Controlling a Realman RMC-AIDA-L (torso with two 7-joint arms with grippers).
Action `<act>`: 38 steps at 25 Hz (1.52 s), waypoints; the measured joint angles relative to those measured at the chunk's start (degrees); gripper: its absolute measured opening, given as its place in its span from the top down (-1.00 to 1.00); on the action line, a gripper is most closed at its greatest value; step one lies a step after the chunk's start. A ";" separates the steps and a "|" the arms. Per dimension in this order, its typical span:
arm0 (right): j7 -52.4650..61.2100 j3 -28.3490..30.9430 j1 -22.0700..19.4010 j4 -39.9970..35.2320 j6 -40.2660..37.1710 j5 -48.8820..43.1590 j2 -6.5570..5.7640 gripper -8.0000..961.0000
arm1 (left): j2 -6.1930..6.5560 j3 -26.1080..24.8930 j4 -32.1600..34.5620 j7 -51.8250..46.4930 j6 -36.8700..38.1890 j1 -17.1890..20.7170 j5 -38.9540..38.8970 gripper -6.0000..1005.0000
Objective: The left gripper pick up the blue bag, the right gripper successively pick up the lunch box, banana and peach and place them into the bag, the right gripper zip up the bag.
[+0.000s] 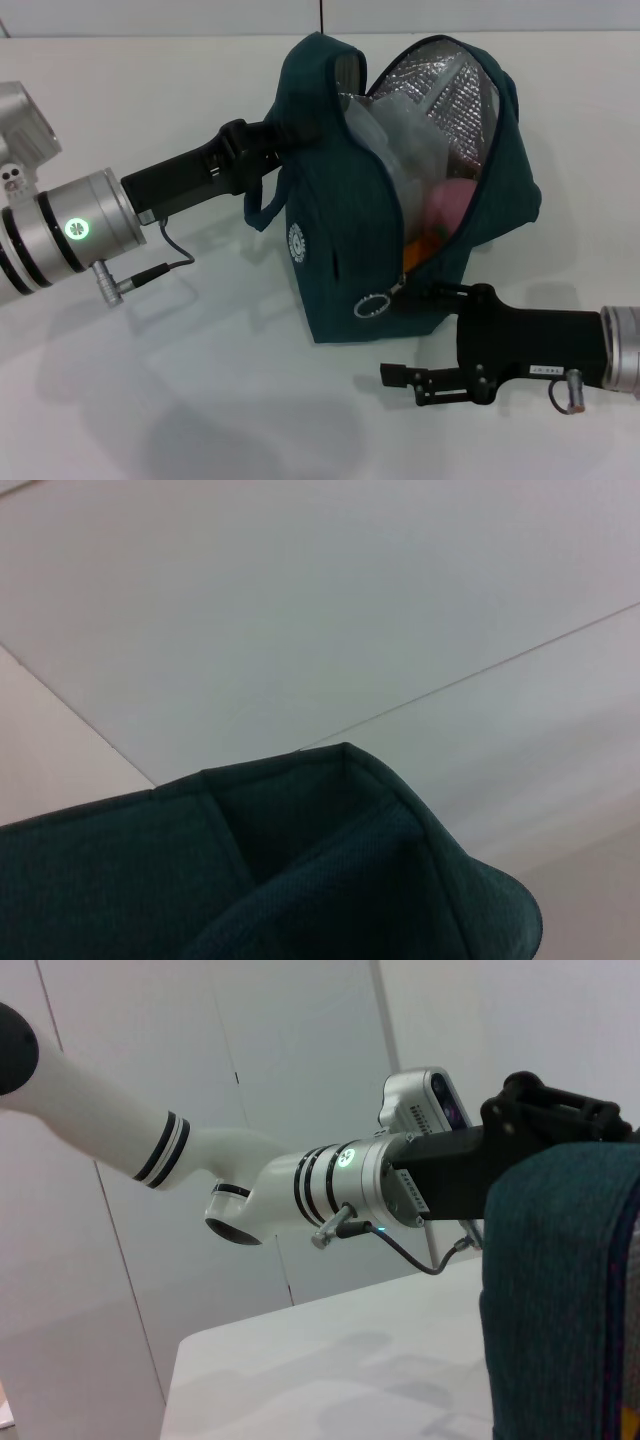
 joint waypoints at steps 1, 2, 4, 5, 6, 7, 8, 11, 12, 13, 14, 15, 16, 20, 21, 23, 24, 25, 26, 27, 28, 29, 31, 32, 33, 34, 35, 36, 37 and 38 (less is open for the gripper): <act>-0.02 -0.38 0.06 -0.06 0.37 0.35 0.00 -0.72 | 0.00 0.01 0.00 0.00 0.00 0.00 0.00 0.88; -0.05 -0.57 0.14 -0.10 0.63 0.56 0.00 -0.72 | 0.00 0.02 0.00 0.00 0.00 0.00 0.00 0.88; -0.11 -0.63 0.32 -0.12 0.92 0.79 0.00 -0.72 | 0.00 0.03 0.00 0.00 0.00 0.00 0.00 0.88; -0.13 -0.65 0.39 -0.12 1.04 0.93 0.00 -0.72 | 0.00 0.03 0.00 0.00 0.00 0.00 0.00 0.88; -0.13 -0.65 0.47 -0.12 1.20 1.10 0.00 -0.72 | 0.00 0.03 0.00 0.01 0.00 0.00 0.00 0.88; -0.14 -0.69 0.51 -0.13 1.54 1.44 0.00 -0.72 | 0.00 0.03 0.00 0.06 0.00 0.00 0.00 0.88; -0.14 -0.81 0.53 -0.12 1.90 1.86 0.00 -0.72 | 0.00 0.03 0.00 0.15 0.00 0.01 0.00 0.88; 0.04 -1.20 0.52 0.17 2.37 2.41 0.00 -0.72 | 0.00 0.03 -0.07 0.28 0.00 0.04 0.00 0.88; 0.09 -1.22 0.45 0.23 2.43 2.44 0.00 -0.72 | 0.00 0.03 -0.15 0.29 0.00 0.08 0.00 0.88; 0.14 -1.24 0.31 0.28 2.53 2.47 0.00 -0.72 | 0.00 0.03 -0.20 0.31 0.00 0.13 0.00 0.88; 0.13 -1.24 0.17 0.30 2.66 2.53 0.00 -0.72 | 0.00 0.03 -0.23 0.34 0.00 0.16 0.00 0.88; 0.11 -1.27 0.10 0.31 2.79 2.67 0.00 -0.72 | 0.00 0.01 -0.26 0.37 0.02 0.19 0.00 0.88; 0.09 -1.29 0.09 0.32 2.88 2.80 0.00 -0.72 | 0.00 0.01 -0.29 0.40 0.04 0.20 0.00 0.88; 0.13 -1.50 0.51 0.34 3.33 3.07 0.00 -0.72 | -0.03 0.06 -0.34 0.42 0.21 -0.12 0.00 0.88; 0.16 -1.67 0.59 0.27 3.44 3.20 0.00 -0.72 | -0.05 0.07 -0.35 0.42 0.27 -0.15 0.00 0.88; 0.17 -2.94 0.65 0.07 4.06 4.48 0.00 -0.72 | -0.06 0.08 -0.35 0.43 0.38 -0.17 0.01 0.88; 0.17 -4.18 0.70 -0.02 4.59 5.86 -0.01 -0.72 | -0.06 0.08 -0.35 0.43 0.39 -0.18 0.01 0.88; 0.12 -5.85 0.89 -0.08 5.13 7.47 0.00 -0.72 | -0.07 0.09 -0.35 0.44 0.43 -0.12 0.01 0.88; 0.03 -8.07 1.17 -0.18 5.86 9.68 0.00 -0.72 | -0.08 0.10 -0.35 0.44 0.45 -0.03 0.00 0.88; -0.05 -10.19 1.53 -0.30 6.48 11.72 0.00 -0.72 | -0.08 0.11 -0.35 0.44 0.49 0.08 0.00 0.88; -0.11 -12.07 1.85 -0.48 7.01 13.38 0.00 -0.72 | -0.09 0.11 -0.35 0.44 0.52 0.16 0.01 0.88; -0.13 -13.97 2.11 -0.72 7.49 14.90 0.00 -0.72 | -0.09 0.12 -0.35 0.45 0.54 0.20 0.05 0.88; -0.14 -17.52 2.38 -1.60 8.50 17.36 0.00 -0.72 | -0.09 0.12 -0.35 0.45 0.56 0.23 0.15 0.88; -0.13 -18.84 2.37 -2.18 9.02 18.30 0.00 -0.72 | -0.09 0.12 -0.35 0.45 0.57 0.25 0.17 0.88; -0.13 -19.54 2.22 -2.62 9.33 18.88 0.00 -0.72 | -0.09 0.12 -0.35 0.44 0.57 0.32 0.17 0.88; -0.12 -19.91 2.00 -2.97 9.45 19.17 0.00 -0.72 | -0.08 0.13 -0.35 0.45 0.59 0.43 0.16 0.88; -0.09 -19.95 1.66 -3.29 9.45 19.28 0.00 -0.72 | -0.07 0.12 -0.35 0.45 0.59 0.57 0.15 0.88; -0.05 -19.79 1.32 -3.57 9.40 19.29 0.00 -0.72 | -0.03 0.11 -0.35 0.45 0.61 0.76 0.13 0.88; -0.03 -19.69 1.12 -3.71 9.33 19.29 0.00 -0.72 | 0.01 0.07 -0.35 0.45 0.64 0.94 0.12 0.88; 0.00 -19.57 0.92 -3.88 9.30 19.39 -0.01 -0.72 | 0.03 0.03 -0.35 0.45 0.66 1.10 0.10 0.88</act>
